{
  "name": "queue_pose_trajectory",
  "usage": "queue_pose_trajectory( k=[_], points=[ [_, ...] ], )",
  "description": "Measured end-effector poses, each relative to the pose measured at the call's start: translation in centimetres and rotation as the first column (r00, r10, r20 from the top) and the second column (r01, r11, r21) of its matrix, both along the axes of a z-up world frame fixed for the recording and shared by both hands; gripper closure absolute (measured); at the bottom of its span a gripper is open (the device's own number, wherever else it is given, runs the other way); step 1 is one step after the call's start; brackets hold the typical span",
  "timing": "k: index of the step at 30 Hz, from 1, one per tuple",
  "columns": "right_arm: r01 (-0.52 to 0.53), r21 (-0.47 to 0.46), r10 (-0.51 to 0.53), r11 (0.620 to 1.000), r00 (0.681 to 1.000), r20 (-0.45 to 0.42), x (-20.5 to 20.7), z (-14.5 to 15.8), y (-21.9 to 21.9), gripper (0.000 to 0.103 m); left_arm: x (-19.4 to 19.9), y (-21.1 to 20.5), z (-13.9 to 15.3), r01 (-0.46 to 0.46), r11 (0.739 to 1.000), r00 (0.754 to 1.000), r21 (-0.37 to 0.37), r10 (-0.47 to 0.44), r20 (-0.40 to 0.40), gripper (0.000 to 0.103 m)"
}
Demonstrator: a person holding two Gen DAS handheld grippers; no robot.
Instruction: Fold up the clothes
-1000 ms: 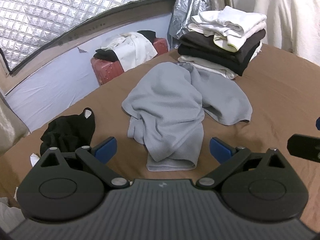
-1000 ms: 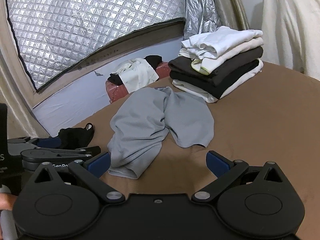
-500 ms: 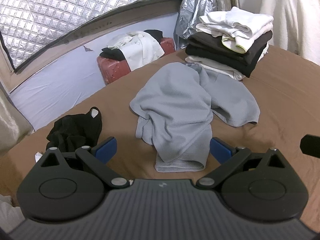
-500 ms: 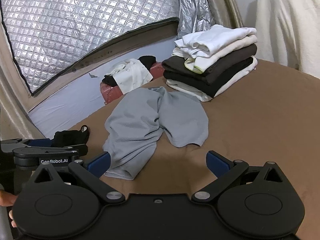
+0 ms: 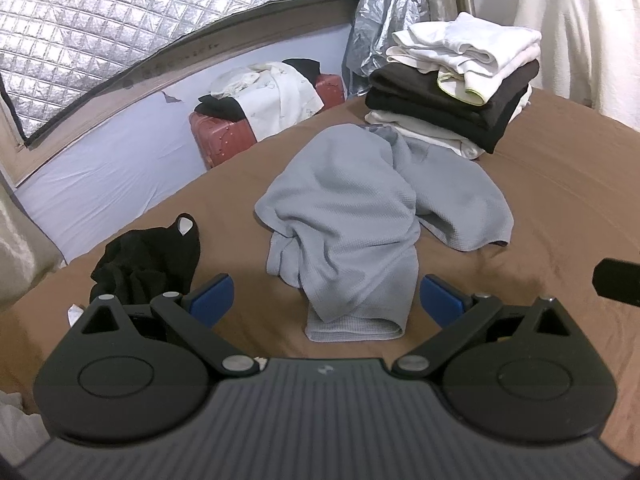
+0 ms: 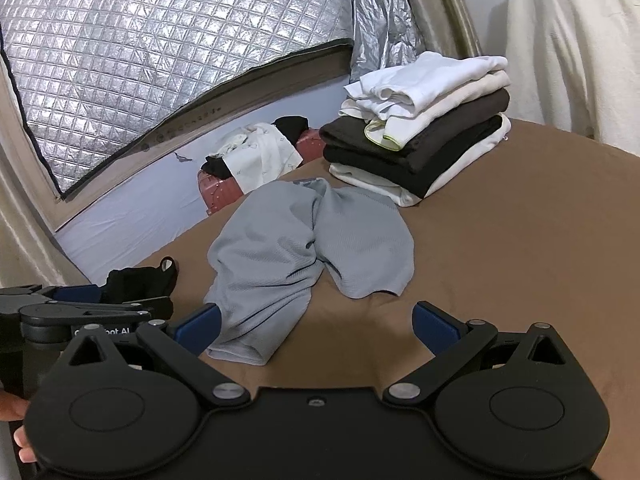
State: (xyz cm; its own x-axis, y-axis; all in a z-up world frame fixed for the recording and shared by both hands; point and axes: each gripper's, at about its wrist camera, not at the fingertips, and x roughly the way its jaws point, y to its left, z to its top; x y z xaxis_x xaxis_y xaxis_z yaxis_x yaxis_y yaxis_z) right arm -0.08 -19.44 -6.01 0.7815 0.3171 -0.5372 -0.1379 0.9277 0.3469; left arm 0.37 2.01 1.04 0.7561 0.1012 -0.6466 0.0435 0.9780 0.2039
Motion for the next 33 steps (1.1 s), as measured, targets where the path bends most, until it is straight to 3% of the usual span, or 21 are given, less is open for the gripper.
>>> queue_pose_trajectory(
  k=[7, 13, 17, 23, 26, 30, 33],
  points=[
    [0.002, -0.006, -0.002, 1.000, 1.000, -0.010, 0.2, -0.4, 0.1, 0.000, 0.4, 0.1, -0.5, 0.001, 1.000, 1.000, -0.005, -0.001, -0.018, 0.001],
    [0.047, 0.010, -0.046, 0.999, 0.997, -0.057, 1.1, -2.3, -0.4, 0.000, 1.3, 1.2, -1.3, -0.016, 0.993, 0.999, -0.120, 0.010, -0.053, 0.001],
    [0.068, 0.071, -0.062, 0.995, 0.994, -0.094, 2.0, -4.0, -1.0, 0.000, 3.2, 1.6, -1.5, -0.030, 0.986, 0.998, -0.164, 0.021, -0.060, 0.000],
    [0.187, 0.112, -0.166, 0.976, 0.971, -0.173, 3.2, -6.5, -3.5, 0.000, 11.6, 3.8, 1.9, -0.117, 0.935, 0.993, -0.334, 0.106, -0.051, 0.000],
    [0.217, 0.118, -0.191, 0.969, 0.961, -0.202, 4.1, -6.9, -4.6, 0.000, 15.0, 4.2, 3.2, -0.125, 0.914, 0.992, -0.387, 0.106, -0.069, 0.000],
    [0.138, 0.191, -0.099, 0.972, 0.975, -0.197, 6.9, -6.5, -4.4, 0.000, 16.0, 5.8, 3.2, -0.137, 0.856, 0.988, -0.499, 0.152, -0.011, 0.000],
    [0.081, 0.247, -0.029, 0.966, 0.978, -0.206, 10.1, -6.9, -3.6, 0.003, 17.4, 7.3, 0.2, -0.175, 0.838, 0.984, -0.516, 0.168, -0.061, 0.000]
  ],
)
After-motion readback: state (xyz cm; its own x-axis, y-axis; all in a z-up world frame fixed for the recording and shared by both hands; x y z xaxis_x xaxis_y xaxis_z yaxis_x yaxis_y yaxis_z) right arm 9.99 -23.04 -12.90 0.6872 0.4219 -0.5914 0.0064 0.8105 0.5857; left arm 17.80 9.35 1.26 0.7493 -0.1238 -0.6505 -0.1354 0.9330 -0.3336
